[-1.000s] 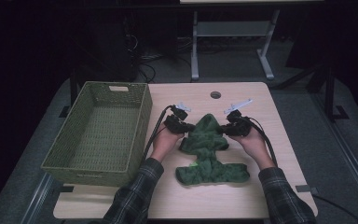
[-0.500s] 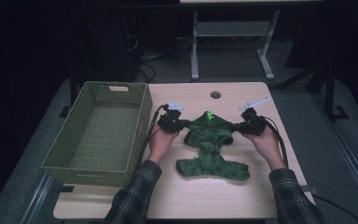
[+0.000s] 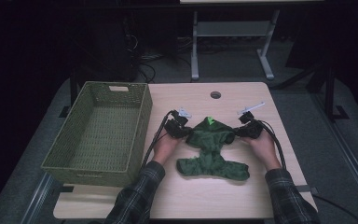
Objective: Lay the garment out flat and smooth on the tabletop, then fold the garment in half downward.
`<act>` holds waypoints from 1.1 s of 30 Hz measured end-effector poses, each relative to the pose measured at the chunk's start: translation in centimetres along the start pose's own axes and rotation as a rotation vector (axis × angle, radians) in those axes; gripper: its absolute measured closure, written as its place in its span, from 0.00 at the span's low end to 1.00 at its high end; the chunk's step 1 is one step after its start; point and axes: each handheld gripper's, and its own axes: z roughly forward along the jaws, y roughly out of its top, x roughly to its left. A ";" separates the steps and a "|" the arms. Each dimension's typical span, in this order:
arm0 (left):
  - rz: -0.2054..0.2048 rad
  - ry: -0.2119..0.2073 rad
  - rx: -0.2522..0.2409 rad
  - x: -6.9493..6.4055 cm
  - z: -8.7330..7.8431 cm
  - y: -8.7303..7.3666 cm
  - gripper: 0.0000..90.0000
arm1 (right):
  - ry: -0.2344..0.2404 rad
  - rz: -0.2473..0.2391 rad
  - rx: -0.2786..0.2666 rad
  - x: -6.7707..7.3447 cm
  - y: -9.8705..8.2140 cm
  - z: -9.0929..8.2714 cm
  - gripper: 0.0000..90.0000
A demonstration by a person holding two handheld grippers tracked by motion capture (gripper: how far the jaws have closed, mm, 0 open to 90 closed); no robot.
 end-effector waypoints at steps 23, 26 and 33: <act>-0.010 -0.098 -0.080 -1.9 -7.5 0.3 0.42 | 0.026 -0.048 -0.176 2.7 0.3 -8.1 0.72; 0.005 -0.097 -0.080 -2.9 -8.4 -0.8 0.35 | 0.043 -0.061 -0.170 3.7 -0.2 -7.8 0.72; 0.029 -0.106 -0.074 -4.7 -9.4 -2.9 0.22 | 0.071 -0.098 -0.173 6.0 -1.2 -7.1 0.71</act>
